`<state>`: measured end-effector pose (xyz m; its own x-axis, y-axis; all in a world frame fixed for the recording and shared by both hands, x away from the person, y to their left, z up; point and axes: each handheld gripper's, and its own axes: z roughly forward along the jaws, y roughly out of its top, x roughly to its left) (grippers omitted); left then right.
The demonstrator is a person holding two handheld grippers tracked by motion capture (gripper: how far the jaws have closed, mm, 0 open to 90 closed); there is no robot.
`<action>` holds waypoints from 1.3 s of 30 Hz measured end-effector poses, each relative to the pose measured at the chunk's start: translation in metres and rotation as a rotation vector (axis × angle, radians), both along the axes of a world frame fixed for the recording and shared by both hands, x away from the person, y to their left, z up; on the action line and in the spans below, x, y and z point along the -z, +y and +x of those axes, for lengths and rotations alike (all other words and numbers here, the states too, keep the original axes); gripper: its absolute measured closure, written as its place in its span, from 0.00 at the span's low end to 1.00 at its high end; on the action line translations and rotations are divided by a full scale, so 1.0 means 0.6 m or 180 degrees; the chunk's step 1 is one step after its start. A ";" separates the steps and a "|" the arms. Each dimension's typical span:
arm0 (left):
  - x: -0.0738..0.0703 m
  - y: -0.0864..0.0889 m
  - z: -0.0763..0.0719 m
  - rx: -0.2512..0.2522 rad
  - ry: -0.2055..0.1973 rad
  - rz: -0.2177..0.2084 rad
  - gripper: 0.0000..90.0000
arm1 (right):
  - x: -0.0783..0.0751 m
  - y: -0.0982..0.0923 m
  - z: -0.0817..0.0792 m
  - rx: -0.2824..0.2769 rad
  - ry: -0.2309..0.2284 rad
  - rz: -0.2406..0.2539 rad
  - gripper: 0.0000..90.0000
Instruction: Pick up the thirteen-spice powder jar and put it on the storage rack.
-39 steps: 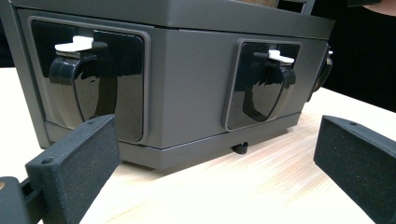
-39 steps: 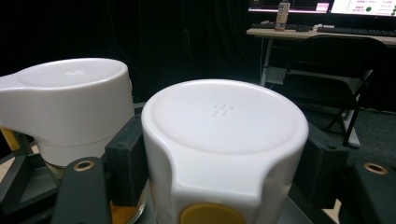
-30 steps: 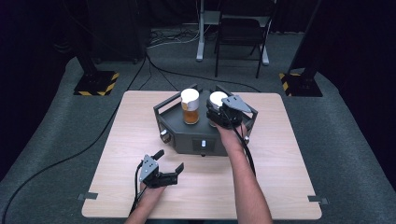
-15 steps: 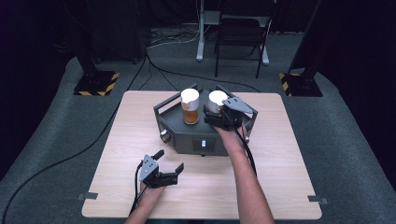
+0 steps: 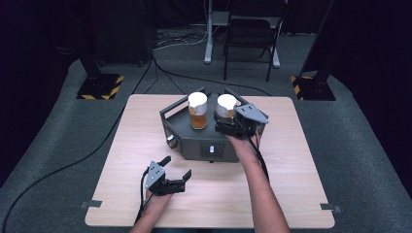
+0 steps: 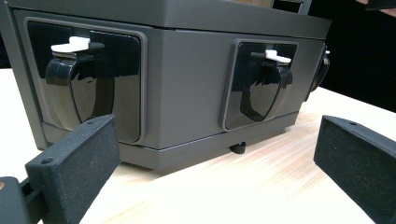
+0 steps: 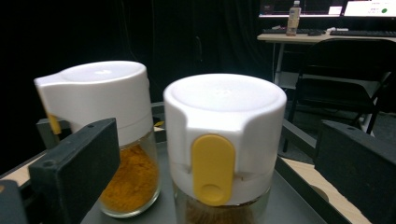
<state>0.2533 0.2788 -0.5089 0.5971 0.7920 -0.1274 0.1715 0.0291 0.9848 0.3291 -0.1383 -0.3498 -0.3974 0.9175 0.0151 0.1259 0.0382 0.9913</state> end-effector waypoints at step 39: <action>-0.002 -0.003 -0.002 -0.0014 0.0003 0.0040 0.00 | 0.032 -0.073 -0.125 -0.0274 -0.0267 0.0114 0.00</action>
